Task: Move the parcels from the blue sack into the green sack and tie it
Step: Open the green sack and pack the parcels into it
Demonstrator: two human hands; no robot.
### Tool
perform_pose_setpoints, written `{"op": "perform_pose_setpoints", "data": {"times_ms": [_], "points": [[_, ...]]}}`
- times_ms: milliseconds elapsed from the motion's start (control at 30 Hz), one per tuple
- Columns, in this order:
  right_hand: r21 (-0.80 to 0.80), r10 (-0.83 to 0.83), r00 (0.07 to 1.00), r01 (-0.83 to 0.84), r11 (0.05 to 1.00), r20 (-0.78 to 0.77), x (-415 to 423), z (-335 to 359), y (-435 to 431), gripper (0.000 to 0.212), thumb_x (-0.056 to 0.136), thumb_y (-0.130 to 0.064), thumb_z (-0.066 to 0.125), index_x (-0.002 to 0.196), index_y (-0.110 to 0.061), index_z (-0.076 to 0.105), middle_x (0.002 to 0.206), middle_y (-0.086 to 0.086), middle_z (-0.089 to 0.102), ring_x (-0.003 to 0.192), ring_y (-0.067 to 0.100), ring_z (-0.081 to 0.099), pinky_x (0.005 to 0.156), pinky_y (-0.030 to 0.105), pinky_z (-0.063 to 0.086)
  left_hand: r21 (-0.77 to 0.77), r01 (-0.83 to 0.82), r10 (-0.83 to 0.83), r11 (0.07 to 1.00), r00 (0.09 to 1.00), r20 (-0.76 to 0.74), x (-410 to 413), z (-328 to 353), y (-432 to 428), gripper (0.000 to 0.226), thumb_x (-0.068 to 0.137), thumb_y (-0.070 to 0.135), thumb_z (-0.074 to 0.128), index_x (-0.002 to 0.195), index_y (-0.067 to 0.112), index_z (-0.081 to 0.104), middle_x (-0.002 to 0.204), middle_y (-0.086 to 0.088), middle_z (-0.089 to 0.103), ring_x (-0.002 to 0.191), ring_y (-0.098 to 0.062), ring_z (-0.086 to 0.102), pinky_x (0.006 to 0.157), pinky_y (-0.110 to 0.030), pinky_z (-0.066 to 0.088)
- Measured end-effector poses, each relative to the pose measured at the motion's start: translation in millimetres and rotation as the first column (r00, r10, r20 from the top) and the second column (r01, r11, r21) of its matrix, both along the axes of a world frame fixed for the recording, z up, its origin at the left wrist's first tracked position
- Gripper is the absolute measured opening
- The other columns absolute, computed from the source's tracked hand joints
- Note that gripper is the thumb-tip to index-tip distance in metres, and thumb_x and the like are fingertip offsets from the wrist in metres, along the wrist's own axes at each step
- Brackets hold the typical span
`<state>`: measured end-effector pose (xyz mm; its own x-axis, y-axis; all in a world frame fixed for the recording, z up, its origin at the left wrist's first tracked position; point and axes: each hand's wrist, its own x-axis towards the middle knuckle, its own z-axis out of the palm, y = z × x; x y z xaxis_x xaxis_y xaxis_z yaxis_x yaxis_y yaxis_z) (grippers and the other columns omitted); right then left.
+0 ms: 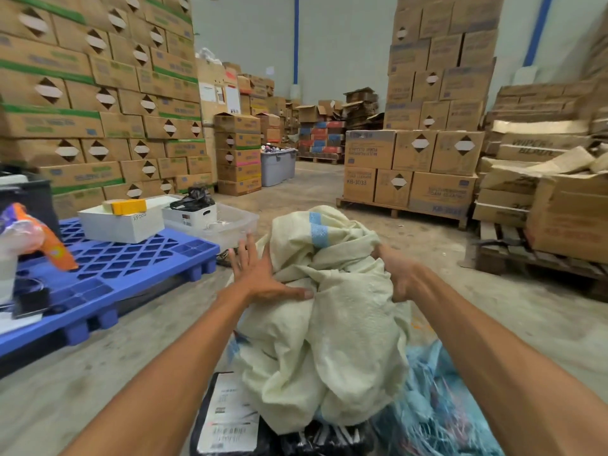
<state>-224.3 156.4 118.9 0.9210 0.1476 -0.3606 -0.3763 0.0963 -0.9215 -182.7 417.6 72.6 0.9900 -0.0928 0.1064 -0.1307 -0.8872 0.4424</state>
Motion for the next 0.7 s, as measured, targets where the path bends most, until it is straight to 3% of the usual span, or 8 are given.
{"op": "perform_pose_setpoints", "data": {"times_ms": [33,100,200,300,400,500,600,700], "points": [[-0.071,0.043,0.999,-0.041,0.997,0.023,2,6,5,0.037,0.1,-0.034,0.051,0.098,-0.005,0.073,0.087,0.013,0.074,0.075,0.026,0.071,0.076,0.034,0.058,0.006,0.014,-0.015,1.0,0.994,0.104,3,1,-4,0.154,0.036,0.096,0.062,0.154,0.034,-0.014,0.157,-0.009,-0.036,0.144,-0.03,-0.035,0.116,-0.049,-0.021],[-0.208,0.117,0.991,-0.102,0.973,0.065,8,17,11,0.035,0.099,-0.027,0.048,0.12,-0.005,0.067,0.098,0.014,0.072,0.086,0.026,0.068,0.088,0.04,0.052,-0.165,0.126,-0.091,0.978,0.974,0.207,12,4,-5,0.128,0.045,0.083,0.075,0.152,0.039,0.021,0.164,-0.004,0.013,0.151,-0.027,0.01,0.123,-0.047,0.01],[-0.323,0.176,0.976,-0.126,0.938,0.129,10,31,16,0.034,0.102,-0.027,0.042,0.117,-0.007,0.066,0.096,0.011,0.074,0.085,0.024,0.07,0.081,0.037,0.056,-0.522,0.239,-0.169,0.819,0.969,0.178,18,11,-1,0.082,0.046,0.062,0.09,0.12,0.041,0.061,0.116,0.02,0.067,0.109,-0.004,0.063,0.092,-0.03,0.053],[-0.396,0.108,0.953,0.013,0.918,0.282,16,36,18,0.039,0.098,-0.037,0.049,0.115,-0.009,0.069,0.109,0.011,0.076,0.102,0.028,0.071,0.095,0.043,0.055,-0.62,0.208,-0.165,0.757,0.978,0.127,24,11,4,0.08,0.049,0.042,0.095,0.121,0.031,0.061,0.112,0.012,0.07,0.107,-0.011,0.066,0.092,-0.032,0.054],[-0.373,-0.148,0.866,0.353,0.858,0.478,31,34,15,0.04,0.076,-0.037,0.063,0.1,-0.005,0.066,0.105,0.012,0.074,0.091,0.022,0.068,0.083,0.039,0.056,-0.596,0.122,-0.155,0.794,0.988,-0.004,27,14,12,0.083,0.044,0.046,0.096,0.118,0.026,0.064,0.109,0.01,0.072,0.103,-0.012,0.067,0.093,-0.034,0.054],[-0.283,-0.178,0.883,0.322,0.904,0.435,35,31,17,0.053,0.078,-0.038,0.07,0.123,-0.01,0.061,0.116,0.015,0.068,0.096,0.019,0.064,0.083,0.037,0.052,-0.537,-0.035,0.007,0.843,0.999,-0.054,22,25,13,0.064,0.055,0.053,0.09,0.105,0.022,0.064,0.104,0.004,0.069,0.095,-0.018,0.065,0.089,-0.036,0.054],[-0.247,-0.176,0.905,0.286,0.926,0.388,34,30,27,0.072,0.077,-0.054,0.077,0.134,-0.029,0.04,0.123,-0.003,0.057,0.102,0.018,0.06,0.08,0.036,0.051,-0.691,-0.272,0.29,0.669,0.952,-0.094,20,38,10,0.089,0.052,0.067,0.079,0.118,0.011,0.061,0.113,-0.005,0.067,0.1,-0.027,0.063,0.091,-0.043,0.054],[-0.191,-0.169,0.884,0.274,0.942,0.436,43,29,42,0.114,0.053,-0.084,0.076,0.146,-0.027,0.04,0.132,-0.001,0.061,0.109,0.021,0.065,0.097,0.043,0.053,-0.764,-0.325,0.325,0.558,0.932,-0.159,17,49,3,0.093,0.05,0.069,0.072,0.123,0.013,0.06,0.115,-0.006,0.066,0.103,-0.03,0.062,0.094,-0.045,0.052]]}}
